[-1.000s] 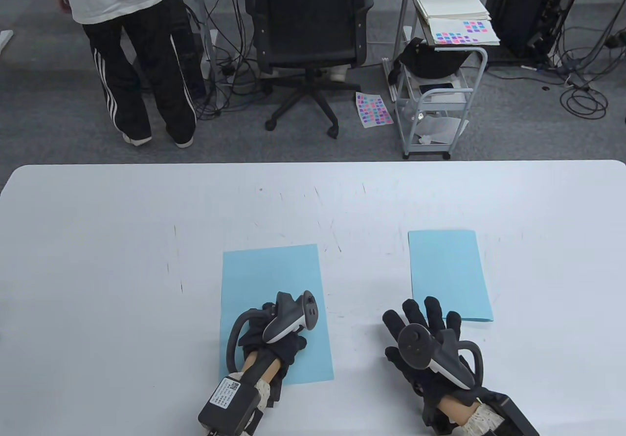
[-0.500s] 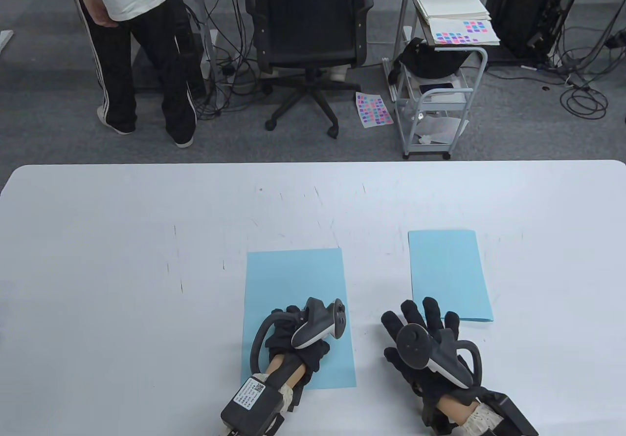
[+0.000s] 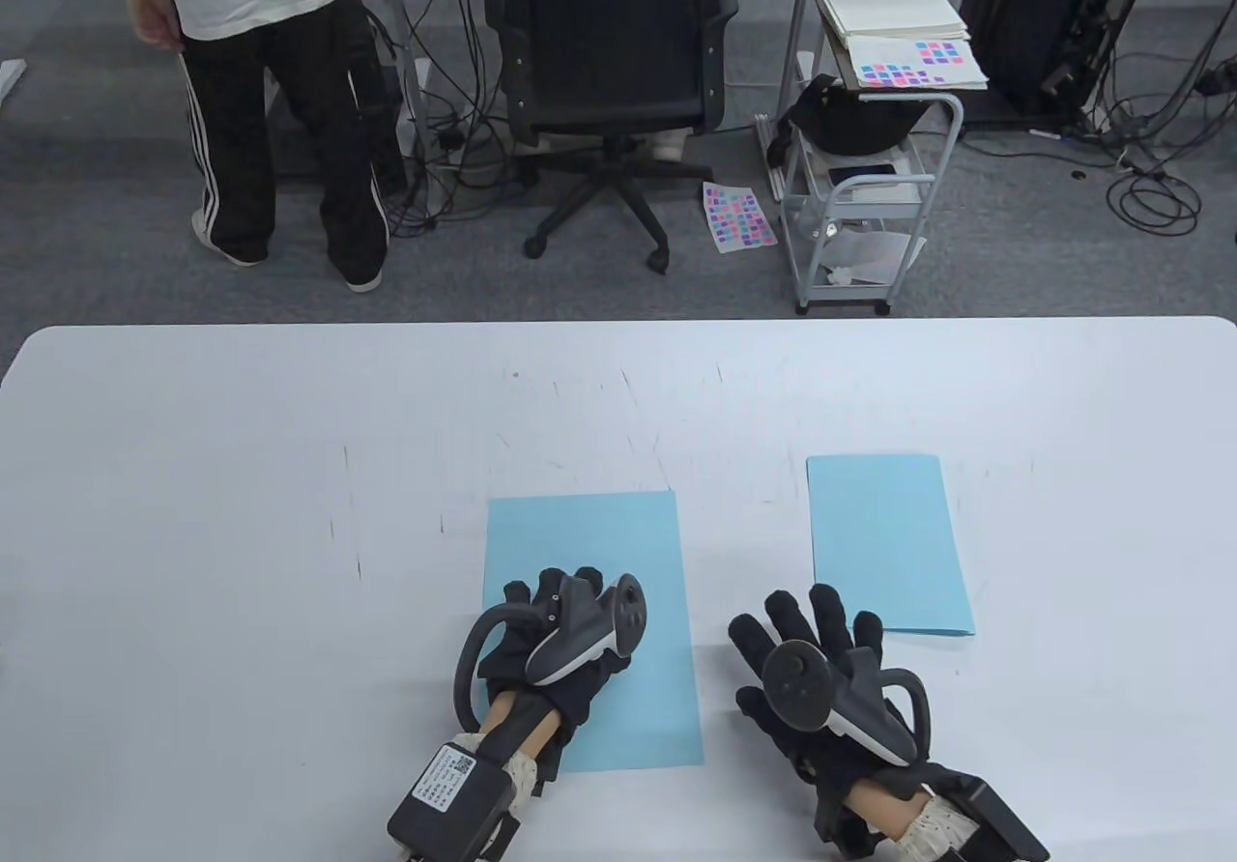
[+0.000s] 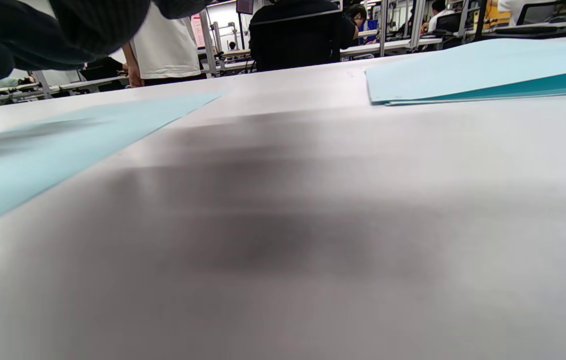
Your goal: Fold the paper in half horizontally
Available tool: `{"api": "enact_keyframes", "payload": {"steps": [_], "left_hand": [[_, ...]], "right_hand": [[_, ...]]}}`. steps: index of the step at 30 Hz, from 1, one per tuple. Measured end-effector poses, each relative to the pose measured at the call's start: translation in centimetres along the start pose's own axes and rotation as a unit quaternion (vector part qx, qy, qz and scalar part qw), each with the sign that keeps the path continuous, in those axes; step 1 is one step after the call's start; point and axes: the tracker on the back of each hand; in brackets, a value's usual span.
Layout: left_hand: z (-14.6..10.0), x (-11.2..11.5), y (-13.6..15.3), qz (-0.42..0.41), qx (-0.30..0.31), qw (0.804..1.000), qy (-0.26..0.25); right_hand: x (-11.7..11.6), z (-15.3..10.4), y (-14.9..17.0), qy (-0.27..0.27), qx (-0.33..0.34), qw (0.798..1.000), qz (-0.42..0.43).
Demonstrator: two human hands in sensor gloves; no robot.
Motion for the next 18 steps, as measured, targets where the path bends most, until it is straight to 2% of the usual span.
{"api": "enact_keyframes", "payload": {"steps": [8, 18], "left_hand": [[0.1, -1.4, 4.1, -0.014, -0.014, 0.999, -0.029], [2.0, -1.5, 8.2, -0.041, -0.043, 0.998, -0.010]], "right_hand": [[-0.8, 1.6, -2.1, -0.054, 0.023, 0.997, 0.048], [-3.5, 3.6, -2.9, -0.142, 0.031, 0.989, 0.034]]}}
Point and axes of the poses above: the tracker on the back of each hand, its own y axis roughly to the little-finger side, its own z axis roughly from the wrist to the fingertips, x = y × z, and after that the axes turned 3 degrees about x, right-handed
